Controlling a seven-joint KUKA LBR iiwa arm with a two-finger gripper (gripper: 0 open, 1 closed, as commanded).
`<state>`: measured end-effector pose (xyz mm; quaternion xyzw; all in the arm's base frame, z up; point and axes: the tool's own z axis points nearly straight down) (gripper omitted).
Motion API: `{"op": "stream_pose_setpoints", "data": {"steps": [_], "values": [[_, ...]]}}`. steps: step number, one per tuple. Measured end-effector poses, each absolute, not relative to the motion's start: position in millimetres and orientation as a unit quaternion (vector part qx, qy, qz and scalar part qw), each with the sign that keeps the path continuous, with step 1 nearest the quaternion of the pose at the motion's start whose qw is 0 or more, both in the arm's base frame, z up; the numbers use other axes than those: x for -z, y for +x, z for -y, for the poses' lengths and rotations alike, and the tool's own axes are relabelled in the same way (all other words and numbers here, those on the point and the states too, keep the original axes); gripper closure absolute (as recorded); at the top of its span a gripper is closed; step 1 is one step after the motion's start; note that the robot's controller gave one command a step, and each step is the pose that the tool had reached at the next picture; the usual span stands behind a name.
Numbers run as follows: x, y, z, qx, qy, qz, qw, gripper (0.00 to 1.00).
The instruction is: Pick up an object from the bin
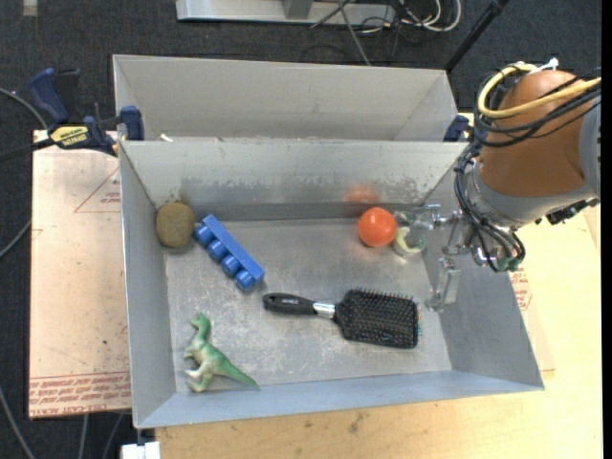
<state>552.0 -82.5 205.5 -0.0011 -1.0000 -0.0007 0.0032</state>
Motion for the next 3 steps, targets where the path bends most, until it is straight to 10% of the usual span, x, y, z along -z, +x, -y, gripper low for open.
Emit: {"op": "stream_pose_setpoints", "data": {"steps": [1,3], "values": [[-209.9,553.5,82.2,0.000,0.000,1.000,-0.001,0.00],[-148.4,555.6,-12.0,0.001,0.065,0.998,0.000,0.00]]}}
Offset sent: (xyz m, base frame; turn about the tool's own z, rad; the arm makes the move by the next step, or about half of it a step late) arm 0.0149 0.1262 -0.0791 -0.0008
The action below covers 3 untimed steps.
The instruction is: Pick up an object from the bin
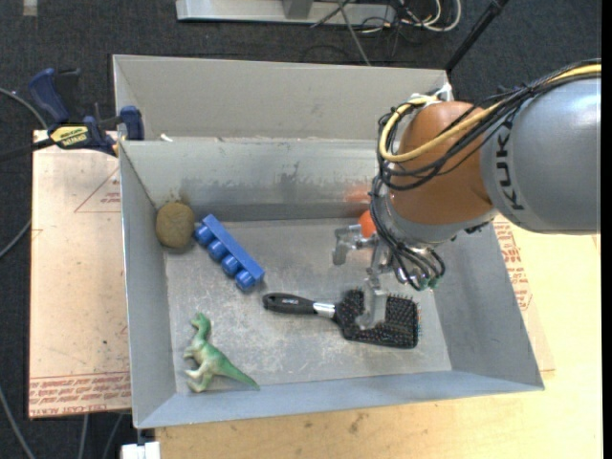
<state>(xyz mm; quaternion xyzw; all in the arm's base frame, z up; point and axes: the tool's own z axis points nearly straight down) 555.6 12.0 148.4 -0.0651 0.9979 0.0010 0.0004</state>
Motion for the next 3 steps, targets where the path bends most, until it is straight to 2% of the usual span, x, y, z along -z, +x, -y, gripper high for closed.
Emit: {"op": "stream_pose_setpoints", "data": {"steps": [1,2,3], "values": [[-123.5,534.2,-5.9,-0.001,-0.086,-0.996,0.001,0.00],[-70.0,558.3,-8.1,-0.001,-0.017,-1.000,0.001,1.00],[-70.0,558.4,-8.1,-0.001,-0.018,-1.000,0.001,1.00]]}}
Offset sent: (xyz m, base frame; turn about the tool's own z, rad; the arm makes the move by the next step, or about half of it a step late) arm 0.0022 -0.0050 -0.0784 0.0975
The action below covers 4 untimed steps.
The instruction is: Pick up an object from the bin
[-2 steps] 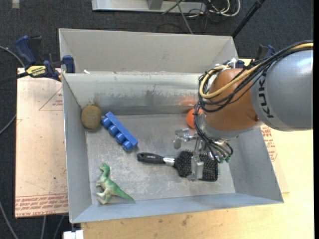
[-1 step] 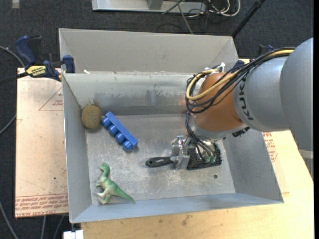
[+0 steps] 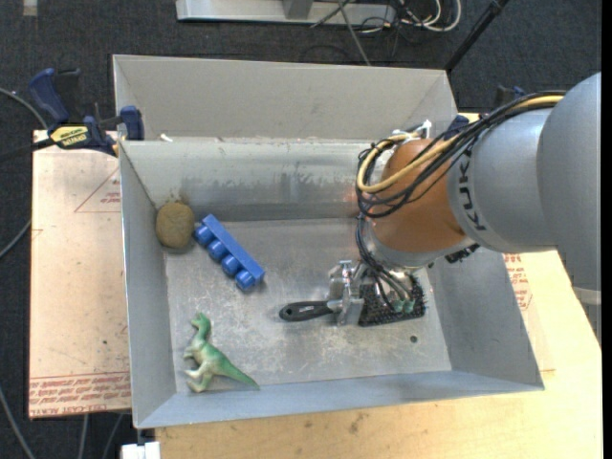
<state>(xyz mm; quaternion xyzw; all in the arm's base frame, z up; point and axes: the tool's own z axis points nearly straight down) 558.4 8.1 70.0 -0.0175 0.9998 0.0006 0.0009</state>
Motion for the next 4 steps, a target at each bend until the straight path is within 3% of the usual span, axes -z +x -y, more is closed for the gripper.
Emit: {"op": "stream_pose_setpoints", "data": {"steps": [1,2,4], "values": [[-70.0,590.1,-17.2,0.000,-0.044,-0.999,0.000,1.00],[-70.2,617.8,20.2,0.000,-0.067,-0.998,0.002,0.00],[-71.5,621.8,43.1,-0.003,-0.026,-1.000,0.001,0.00]]}}
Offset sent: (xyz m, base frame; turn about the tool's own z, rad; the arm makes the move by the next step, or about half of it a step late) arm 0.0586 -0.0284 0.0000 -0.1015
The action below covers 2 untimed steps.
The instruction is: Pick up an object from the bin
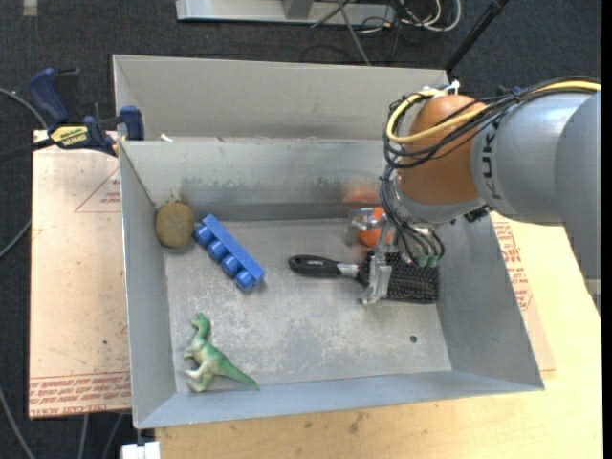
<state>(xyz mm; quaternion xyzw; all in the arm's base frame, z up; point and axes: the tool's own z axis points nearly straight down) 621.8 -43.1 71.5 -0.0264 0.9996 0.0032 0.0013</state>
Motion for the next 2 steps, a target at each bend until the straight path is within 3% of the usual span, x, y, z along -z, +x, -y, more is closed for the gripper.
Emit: {"op": "stream_pose_setpoints", "data": {"steps": [1,2], "values": [[-70.1,640.4,66.7,-0.001,0.032,-0.999,0.001,0.00],[-70.3,640.8,81.6,-0.005,-0.014,-1.000,0.002,0.00]]}}
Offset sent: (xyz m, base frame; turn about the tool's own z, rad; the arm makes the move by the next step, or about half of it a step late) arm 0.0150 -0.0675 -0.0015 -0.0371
